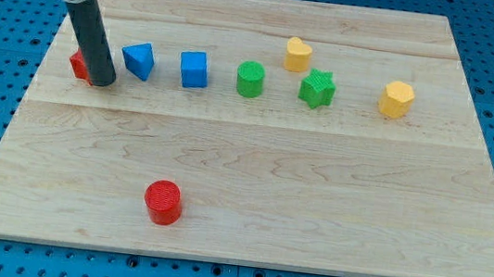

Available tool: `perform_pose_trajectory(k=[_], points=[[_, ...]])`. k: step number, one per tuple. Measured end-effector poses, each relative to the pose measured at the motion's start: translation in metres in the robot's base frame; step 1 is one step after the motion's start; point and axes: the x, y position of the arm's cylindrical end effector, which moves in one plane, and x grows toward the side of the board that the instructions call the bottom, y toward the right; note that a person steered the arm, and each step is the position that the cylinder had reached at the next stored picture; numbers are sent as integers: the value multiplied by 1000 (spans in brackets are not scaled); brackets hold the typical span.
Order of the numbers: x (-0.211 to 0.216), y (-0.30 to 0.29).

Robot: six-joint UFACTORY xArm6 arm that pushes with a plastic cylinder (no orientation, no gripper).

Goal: Nudge the red circle a bit up

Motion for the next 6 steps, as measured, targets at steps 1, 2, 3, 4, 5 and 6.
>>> perform_pose_trajectory(k=[1, 2, 3, 4, 5, 6], points=[[-6, -10], [-16, -8], [44, 37], [158, 63], [219, 95], [207, 139]])
